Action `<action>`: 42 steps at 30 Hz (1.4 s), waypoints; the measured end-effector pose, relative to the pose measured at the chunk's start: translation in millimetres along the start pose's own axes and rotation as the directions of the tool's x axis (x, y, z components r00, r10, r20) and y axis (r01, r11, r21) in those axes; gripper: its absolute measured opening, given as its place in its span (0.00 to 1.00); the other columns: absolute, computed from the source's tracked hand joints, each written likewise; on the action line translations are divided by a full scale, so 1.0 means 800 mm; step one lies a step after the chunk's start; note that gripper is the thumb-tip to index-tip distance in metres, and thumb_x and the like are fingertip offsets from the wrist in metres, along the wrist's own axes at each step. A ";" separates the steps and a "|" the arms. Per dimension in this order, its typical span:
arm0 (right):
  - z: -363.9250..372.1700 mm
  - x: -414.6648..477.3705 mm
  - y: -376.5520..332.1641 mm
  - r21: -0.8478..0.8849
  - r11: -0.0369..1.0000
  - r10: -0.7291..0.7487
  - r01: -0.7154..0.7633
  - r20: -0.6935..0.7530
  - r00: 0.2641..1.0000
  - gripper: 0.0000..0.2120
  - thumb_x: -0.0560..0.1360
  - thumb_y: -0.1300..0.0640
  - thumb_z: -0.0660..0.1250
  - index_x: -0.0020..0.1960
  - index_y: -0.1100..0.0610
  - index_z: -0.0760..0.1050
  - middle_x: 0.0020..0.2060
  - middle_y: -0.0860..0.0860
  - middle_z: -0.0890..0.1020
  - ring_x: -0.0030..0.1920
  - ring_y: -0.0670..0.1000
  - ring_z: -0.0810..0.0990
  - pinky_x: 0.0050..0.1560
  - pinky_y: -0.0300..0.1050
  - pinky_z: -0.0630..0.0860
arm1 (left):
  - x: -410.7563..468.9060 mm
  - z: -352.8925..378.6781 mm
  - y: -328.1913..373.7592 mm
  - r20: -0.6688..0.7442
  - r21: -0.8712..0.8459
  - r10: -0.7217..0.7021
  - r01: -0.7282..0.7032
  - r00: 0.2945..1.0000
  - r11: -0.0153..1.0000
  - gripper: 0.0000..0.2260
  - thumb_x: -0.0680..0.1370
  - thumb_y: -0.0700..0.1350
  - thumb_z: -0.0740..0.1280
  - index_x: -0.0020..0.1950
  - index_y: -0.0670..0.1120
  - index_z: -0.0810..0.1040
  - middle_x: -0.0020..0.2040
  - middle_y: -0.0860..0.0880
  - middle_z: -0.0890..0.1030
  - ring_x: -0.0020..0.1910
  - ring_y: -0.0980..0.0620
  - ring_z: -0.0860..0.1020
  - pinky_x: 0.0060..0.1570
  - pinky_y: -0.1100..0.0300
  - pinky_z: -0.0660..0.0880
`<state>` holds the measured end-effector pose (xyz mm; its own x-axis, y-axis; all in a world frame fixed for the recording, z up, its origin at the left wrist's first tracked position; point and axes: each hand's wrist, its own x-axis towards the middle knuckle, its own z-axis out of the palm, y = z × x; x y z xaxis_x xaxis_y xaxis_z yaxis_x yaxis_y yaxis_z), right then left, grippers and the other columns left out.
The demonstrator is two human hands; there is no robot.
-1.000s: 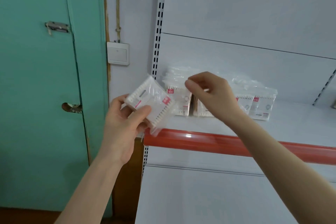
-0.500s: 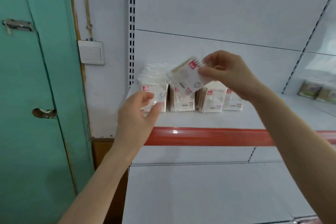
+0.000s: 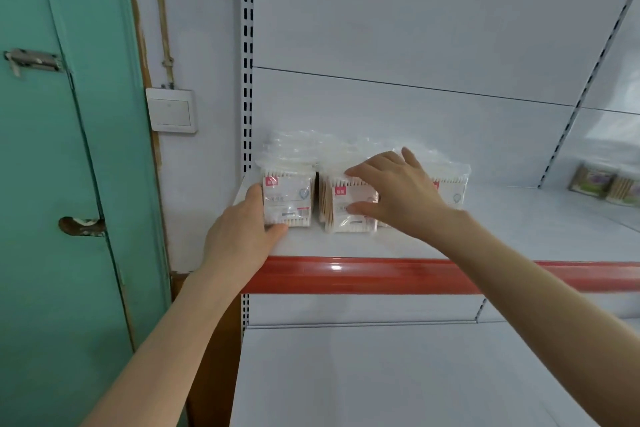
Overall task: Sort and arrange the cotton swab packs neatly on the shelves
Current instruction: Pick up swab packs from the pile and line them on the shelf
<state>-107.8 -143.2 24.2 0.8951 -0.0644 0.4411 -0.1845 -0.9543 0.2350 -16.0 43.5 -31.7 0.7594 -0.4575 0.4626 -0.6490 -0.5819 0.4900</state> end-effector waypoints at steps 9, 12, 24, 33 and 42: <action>0.006 0.001 -0.005 0.023 0.999 0.037 -0.037 -0.016 0.999 0.26 0.74 0.44 0.64 0.69 0.50 0.66 0.64 0.49 0.72 0.68 0.51 0.64 0.71 0.53 0.49 | 0.007 0.004 -0.002 -0.001 0.078 0.004 -0.004 1.000 0.997 0.22 0.77 0.52 0.64 0.68 0.47 0.63 0.60 0.48 0.78 0.52 0.47 0.78 0.45 0.55 0.75; 0.008 0.000 -0.003 0.047 0.999 0.028 -0.026 -0.043 0.999 0.25 0.74 0.45 0.65 0.69 0.51 0.67 0.64 0.50 0.73 0.68 0.52 0.65 0.72 0.55 0.50 | 0.007 0.002 0.000 0.022 0.079 0.002 -0.004 1.000 0.997 0.23 0.77 0.54 0.65 0.68 0.47 0.64 0.60 0.48 0.77 0.51 0.48 0.77 0.42 0.56 0.74; -0.010 -0.024 0.049 0.478 0.868 0.289 -0.134 -0.267 0.919 0.13 0.77 0.58 0.63 0.60 0.58 0.75 0.57 0.51 0.79 0.62 0.51 0.72 0.55 0.31 0.60 | -0.046 0.029 0.069 -0.234 0.125 0.475 -0.459 0.848 0.880 0.18 0.75 0.48 0.61 0.56 0.36 0.79 0.49 0.40 0.82 0.48 0.40 0.80 0.49 0.49 0.77; -0.025 -0.166 0.209 0.503 0.788 0.493 -0.355 -0.171 0.853 0.12 0.77 0.60 0.62 0.59 0.60 0.76 0.56 0.53 0.80 0.58 0.50 0.75 0.54 0.32 0.64 | -0.075 0.134 0.243 -0.113 -0.131 0.655 -0.665 0.747 0.735 0.16 0.73 0.48 0.60 0.51 0.41 0.82 0.45 0.46 0.83 0.43 0.47 0.82 0.42 0.57 0.78; -0.054 -0.366 0.416 0.372 0.697 0.672 -0.613 -0.041 0.739 0.14 0.77 0.58 0.63 0.61 0.60 0.75 0.56 0.54 0.79 0.58 0.50 0.76 0.53 0.32 0.65 | -0.112 0.260 0.461 -0.044 -0.279 0.774 -0.751 0.632 0.598 0.17 0.72 0.50 0.59 0.48 0.42 0.82 0.43 0.47 0.84 0.39 0.46 0.82 0.37 0.57 0.79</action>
<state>-448.6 -429.5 10.9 0.5213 -0.6772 0.5193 -0.5261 -0.7341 -0.4293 -313.8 -269.9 -46.2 -0.0243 -0.7101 0.7036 -0.9713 0.1833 0.1514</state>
